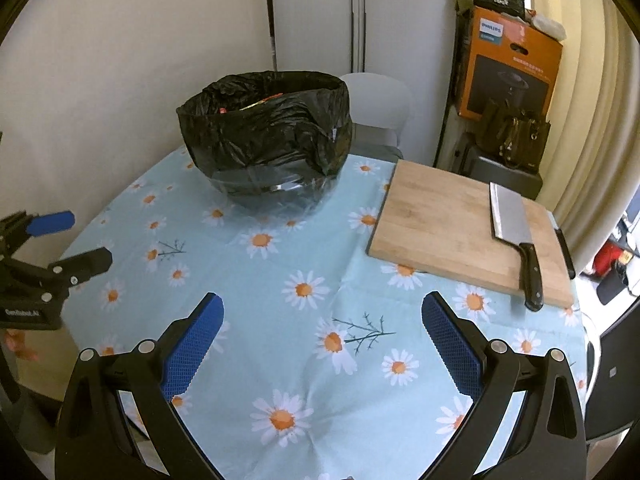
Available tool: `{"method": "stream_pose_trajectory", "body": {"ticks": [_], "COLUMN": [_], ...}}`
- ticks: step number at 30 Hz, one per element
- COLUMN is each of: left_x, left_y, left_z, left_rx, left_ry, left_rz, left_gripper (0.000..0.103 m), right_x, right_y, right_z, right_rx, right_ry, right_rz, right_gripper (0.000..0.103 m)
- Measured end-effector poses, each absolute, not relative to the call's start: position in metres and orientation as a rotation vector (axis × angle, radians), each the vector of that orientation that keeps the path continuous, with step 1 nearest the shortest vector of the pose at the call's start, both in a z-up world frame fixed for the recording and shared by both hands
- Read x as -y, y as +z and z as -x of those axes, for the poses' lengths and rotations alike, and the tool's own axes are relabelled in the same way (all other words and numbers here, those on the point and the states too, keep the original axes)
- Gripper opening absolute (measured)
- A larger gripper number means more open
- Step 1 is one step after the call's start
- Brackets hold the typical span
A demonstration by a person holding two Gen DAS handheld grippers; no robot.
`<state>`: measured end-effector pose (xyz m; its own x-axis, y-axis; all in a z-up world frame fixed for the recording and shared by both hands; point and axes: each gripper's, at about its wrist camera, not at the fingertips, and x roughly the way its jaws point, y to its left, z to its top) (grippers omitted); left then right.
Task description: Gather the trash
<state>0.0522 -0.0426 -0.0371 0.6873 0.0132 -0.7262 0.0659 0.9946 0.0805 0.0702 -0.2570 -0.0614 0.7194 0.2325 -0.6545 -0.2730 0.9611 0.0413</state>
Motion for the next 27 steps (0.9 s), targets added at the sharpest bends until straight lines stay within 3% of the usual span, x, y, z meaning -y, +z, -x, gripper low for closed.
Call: {"method": "stream_pose_trajectory", "body": {"ticks": [27], "left_x": [0.034], "left_y": [-0.035], "left_z": [-0.036], "left_rx": [-0.78], "left_ry": [-0.043], "left_rz": [-0.081], "left_gripper": [0.097], "right_x": [0.233], "right_y": [-0.066], "right_z": [-0.053], "right_rx": [-0.718], "right_ry": [0.302], "right_rz": [0.064], "right_gripper": [0.095]}}
